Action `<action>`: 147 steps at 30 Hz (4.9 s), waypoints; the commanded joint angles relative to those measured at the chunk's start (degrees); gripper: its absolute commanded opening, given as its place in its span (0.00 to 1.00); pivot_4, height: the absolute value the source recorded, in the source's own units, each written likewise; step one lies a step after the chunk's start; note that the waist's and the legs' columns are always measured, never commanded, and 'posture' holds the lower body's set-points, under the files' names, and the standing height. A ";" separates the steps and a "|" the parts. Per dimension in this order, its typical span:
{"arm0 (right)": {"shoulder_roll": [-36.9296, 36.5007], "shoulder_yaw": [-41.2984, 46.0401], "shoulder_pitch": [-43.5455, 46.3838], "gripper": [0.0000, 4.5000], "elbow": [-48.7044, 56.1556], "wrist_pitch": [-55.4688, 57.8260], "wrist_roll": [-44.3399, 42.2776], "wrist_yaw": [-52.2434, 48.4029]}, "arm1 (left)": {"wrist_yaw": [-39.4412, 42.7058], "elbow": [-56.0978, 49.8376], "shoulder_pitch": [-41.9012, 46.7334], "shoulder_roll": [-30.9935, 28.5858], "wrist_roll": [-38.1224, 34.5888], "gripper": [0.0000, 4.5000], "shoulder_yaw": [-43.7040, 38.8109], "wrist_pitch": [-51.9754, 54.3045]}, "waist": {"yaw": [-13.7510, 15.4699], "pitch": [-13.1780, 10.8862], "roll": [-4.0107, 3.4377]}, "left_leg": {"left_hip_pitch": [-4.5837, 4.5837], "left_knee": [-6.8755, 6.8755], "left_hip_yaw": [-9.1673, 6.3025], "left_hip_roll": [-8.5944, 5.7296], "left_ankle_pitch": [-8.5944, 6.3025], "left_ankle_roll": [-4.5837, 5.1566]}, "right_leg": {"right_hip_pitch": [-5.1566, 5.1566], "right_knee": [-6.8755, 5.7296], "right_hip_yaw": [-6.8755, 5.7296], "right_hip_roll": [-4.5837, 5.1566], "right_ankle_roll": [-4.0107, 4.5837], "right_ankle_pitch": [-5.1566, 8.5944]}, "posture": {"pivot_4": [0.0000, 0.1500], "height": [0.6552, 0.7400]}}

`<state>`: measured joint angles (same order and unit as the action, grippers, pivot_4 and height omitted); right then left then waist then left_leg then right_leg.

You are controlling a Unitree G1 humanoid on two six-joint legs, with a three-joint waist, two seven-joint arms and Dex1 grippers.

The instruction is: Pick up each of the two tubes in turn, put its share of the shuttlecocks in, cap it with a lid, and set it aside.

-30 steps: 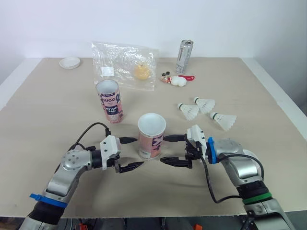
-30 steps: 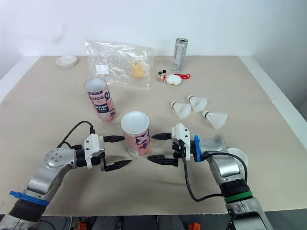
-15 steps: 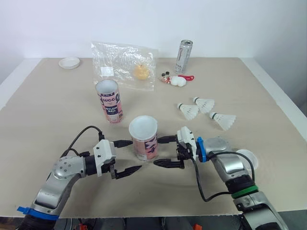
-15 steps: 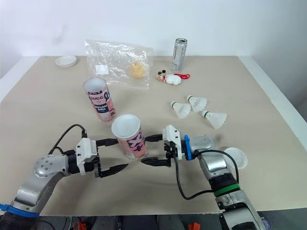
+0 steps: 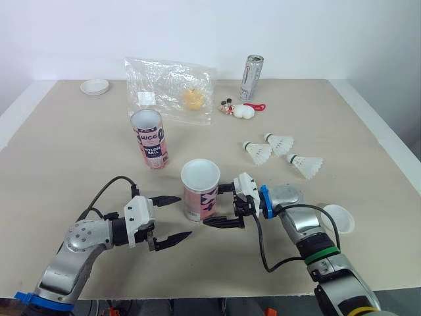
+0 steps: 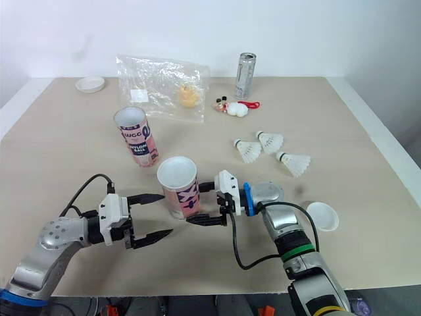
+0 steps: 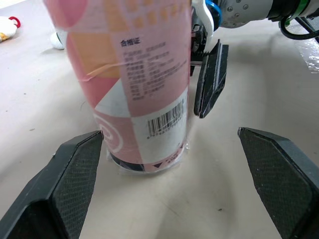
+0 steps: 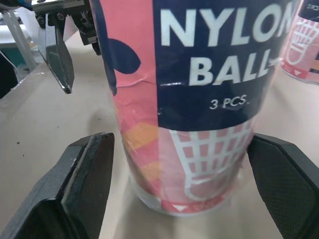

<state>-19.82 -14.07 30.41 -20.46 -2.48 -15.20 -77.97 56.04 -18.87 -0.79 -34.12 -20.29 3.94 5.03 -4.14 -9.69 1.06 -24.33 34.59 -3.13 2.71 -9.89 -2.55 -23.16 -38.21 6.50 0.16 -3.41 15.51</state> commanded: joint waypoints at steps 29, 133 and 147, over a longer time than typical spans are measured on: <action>7.48 -2.77 4.67 0.98 -6.50 -5.19 3.89 -0.39 | -2.22 -0.87 0.51 -0.59 -0.08 1.00 -1.06 -0.13 | -0.02 0.00 -0.01 | 0.05 0.06 -0.01 0.03 0.05 -0.02 | 0.02 -0.10 -0.02 -0.03 0.10 -0.10 | 1.00 1.00; -18.85 54.63 -46.99 1.00 33.56 27.48 -16.65 46.59 | 4.37 5.82 14.92 4.81 -0.84 1.00 7.72 3.69 | 1.06 0.05 -0.35 | 0.18 0.47 0.63 -0.07 0.09 0.07 | 0.03 -0.25 0.74 0.01 -0.10 -0.05 | 1.00 1.00; -23.55 40.22 -39.14 1.00 46.63 26.98 -24.04 30.09 | 1.01 9.38 14.06 6.40 1.03 1.00 5.64 1.49 | 0.81 -0.04 -0.17 | 0.16 0.47 0.61 0.00 0.09 0.08 | 0.06 -0.09 0.71 -0.05 -0.09 -0.18 | 1.00 1.00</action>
<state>-43.70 28.41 -9.98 24.56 25.56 -39.02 -47.27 58.03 -8.91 13.47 -27.72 -19.70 11.00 7.44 -3.33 -9.73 0.90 -24.18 35.06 -2.51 2.70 -9.80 -2.47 -23.10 -38.29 7.21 0.12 -3.50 15.33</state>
